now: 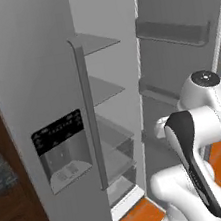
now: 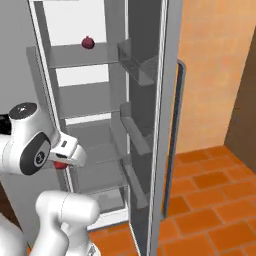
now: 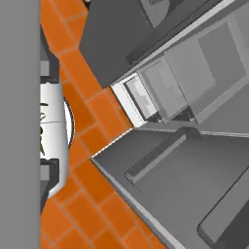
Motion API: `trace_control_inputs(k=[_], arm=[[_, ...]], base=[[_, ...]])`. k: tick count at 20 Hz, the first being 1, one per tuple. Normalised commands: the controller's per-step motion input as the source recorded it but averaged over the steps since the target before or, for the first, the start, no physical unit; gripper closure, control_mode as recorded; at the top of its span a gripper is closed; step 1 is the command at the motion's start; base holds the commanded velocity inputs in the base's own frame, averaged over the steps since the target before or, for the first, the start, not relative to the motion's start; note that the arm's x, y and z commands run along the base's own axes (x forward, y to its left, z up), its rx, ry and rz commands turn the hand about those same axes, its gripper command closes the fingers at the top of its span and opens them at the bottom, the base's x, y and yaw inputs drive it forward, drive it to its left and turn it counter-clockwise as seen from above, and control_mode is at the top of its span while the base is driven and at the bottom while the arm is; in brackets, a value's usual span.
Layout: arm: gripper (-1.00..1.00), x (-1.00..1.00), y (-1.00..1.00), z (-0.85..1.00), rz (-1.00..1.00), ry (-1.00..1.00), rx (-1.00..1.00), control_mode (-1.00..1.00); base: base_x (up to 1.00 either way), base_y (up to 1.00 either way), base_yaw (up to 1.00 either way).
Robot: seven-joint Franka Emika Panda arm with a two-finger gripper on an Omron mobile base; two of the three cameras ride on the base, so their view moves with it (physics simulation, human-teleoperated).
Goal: Take the strawberry from the fridge and place it on top of the pancake, located on the dining counter.
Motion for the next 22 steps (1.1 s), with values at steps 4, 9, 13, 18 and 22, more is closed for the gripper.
trace_control_inputs(k=[4, 9, 13, 18, 22], arm=[[1.0, 0.0, 0.0, 0.0, 0.0, 0.0, 0.0, 1.0], [1.0, 0.0, 0.0, 0.0, 0.0, 0.0, 0.0, 1.0], [1.0, 0.0, 0.0, 0.0, 0.0, 0.0, 0.0, 1.0], [1.0, 0.0, 0.0, 0.0, 0.0, 0.0, 0.0, 1.0], [1.0, 0.0, 0.0, 0.0, 0.0, 0.0, 0.0, 1.0]], base=[[-0.54, 0.0, -0.85], [-0.34, 0.0, -0.87], [-0.29, -0.16, -0.83], [-0.18, -0.53, -0.75], [0.27, -0.51, -0.52]])
